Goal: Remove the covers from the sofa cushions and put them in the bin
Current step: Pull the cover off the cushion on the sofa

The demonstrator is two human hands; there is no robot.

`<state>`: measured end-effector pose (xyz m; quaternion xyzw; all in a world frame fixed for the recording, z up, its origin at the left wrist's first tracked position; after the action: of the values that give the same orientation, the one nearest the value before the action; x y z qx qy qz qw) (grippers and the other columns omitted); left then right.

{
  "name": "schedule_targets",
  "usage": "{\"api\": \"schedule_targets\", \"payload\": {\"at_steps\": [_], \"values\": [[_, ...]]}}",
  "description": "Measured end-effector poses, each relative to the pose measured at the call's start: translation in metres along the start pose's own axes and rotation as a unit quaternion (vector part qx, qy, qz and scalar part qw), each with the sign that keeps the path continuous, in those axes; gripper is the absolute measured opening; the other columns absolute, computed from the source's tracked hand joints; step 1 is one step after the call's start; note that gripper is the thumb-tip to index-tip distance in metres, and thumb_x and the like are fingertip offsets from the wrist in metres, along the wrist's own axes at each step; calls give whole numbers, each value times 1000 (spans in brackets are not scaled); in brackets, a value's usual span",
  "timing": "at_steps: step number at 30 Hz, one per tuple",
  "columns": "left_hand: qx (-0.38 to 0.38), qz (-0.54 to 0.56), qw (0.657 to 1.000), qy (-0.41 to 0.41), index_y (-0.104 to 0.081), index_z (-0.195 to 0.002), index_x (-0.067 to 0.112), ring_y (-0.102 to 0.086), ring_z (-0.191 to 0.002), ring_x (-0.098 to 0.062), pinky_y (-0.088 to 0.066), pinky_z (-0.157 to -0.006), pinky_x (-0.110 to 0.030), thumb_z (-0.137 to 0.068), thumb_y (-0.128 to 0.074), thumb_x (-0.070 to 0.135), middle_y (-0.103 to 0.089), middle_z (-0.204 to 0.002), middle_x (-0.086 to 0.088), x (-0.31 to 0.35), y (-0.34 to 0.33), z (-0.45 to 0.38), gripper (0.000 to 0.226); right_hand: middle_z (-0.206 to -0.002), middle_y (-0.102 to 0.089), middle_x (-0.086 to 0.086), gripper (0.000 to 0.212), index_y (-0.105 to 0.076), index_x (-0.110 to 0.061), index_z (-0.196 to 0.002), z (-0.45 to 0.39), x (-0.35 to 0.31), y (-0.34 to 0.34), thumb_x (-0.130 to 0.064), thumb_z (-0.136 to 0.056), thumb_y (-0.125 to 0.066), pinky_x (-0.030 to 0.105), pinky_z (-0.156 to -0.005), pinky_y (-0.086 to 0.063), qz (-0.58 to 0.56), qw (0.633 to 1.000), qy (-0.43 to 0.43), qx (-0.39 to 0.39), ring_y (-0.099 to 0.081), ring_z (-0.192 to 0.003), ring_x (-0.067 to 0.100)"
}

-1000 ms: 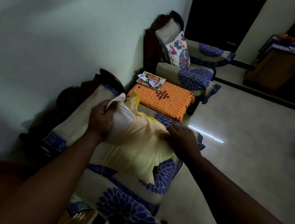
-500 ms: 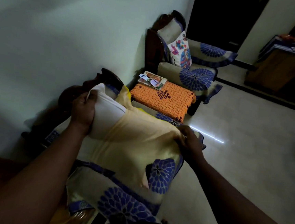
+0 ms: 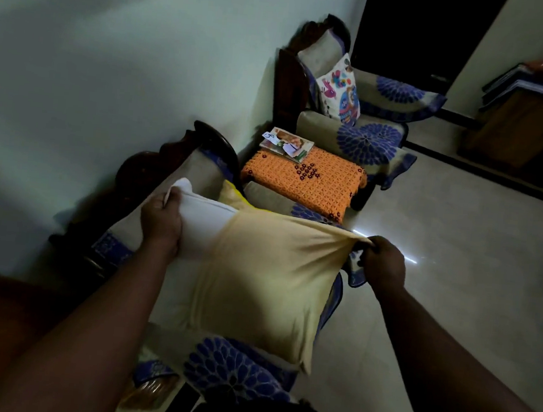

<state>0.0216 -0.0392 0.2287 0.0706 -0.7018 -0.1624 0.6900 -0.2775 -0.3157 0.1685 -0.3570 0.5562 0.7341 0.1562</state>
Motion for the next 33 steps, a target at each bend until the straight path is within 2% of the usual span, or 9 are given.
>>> {"api": "schedule_targets", "payload": {"at_steps": [3,6,9,13,16,19,21,24,33], "values": [[-20,92,994,52,-66,-124,15,-60,-88,-7,-48,-71,-17,-101,-56,40,-64,-111,2,15,-15,5,36,-100,-72,1,17,-64,-33,-103,2,5,-12,-42,-90,-59,36,-59,-60,-161,985,-56,-33,-71,-85,21],[-55,145,978,143,-65,-122,18,-61,-83,-8,-51,-65,-23,-98,-56,52,-65,-107,0,27,-25,-3,43,-138,-57,-3,77,-38,-32,-146,28,14,-43,-70,-84,-63,30,-81,-56,-267,936,-98,-209,-61,-114,15],[-55,167,955,238,-69,-114,11,-67,-92,-25,-58,-79,-39,-88,-63,62,-71,-113,-7,36,-30,-12,58,-133,-52,-16,57,-43,-31,-142,64,9,-58,-57,-93,-58,32,-98,-46,-199,914,-67,-347,-56,-112,7],[-115,201,949,213,-68,-101,19,-67,-79,-18,-55,-66,-31,-95,-52,63,-71,-92,0,63,-29,-8,47,-116,-68,1,46,-62,-16,-127,66,7,-69,-44,-91,-70,38,-86,-55,-143,962,-3,-233,-66,-103,21],[-239,146,939,200,-62,-127,29,-71,-97,-16,-60,-77,-36,-92,-36,77,-72,-118,1,31,-10,-3,65,-110,-71,6,36,-64,-18,-123,61,2,-66,-41,-95,-65,45,-77,-61,-270,947,-57,-162,-70,-99,29],[-313,4,894,320,-54,-136,18,-65,-107,-36,-54,-94,-54,-79,-61,77,-66,-125,-19,-71,0,51,82,-108,-72,6,32,-66,-27,-120,51,-14,-65,-47,-94,-65,49,-72,-61,-328,932,-60,-142,-71,-93,27],[-316,-26,882,349,-55,-137,8,-67,-105,-36,-54,-92,-48,-62,-81,72,-67,-123,-20,-106,-10,89,102,-97,-71,4,23,-67,-27,-105,40,-22,-71,-47,-94,-62,50,-71,-59,-243,962,-25,-124,-69,-89,29],[-221,-49,930,288,-43,-147,4,-58,-118,-40,-46,-84,-39,-80,-73,60,-54,-140,-23,-101,-29,109,92,-92,-65,13,23,-61,-10,-96,30,-13,-67,-32,-101,-56,36,-65,-42,-6,994,68,-89,-63,-87,33],[-204,-23,966,156,-58,-119,13,-66,-102,-28,-55,-81,-40,-85,-76,47,-66,-114,-7,-87,2,53,50,-122,-65,16,35,-54,-36,-133,18,43,-11,-49,-104,-39,35,-83,-44,292,943,42,-152,-62,-110,35]]}}
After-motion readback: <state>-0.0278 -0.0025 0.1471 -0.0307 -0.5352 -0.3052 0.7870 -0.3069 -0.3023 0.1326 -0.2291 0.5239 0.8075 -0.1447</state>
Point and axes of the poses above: each hand's wrist, its own z-axis away from the middle knuckle, its own y-axis out of the back of the hand, x = y × z, the point moved 1 cm from there along -z, towards the middle knuckle
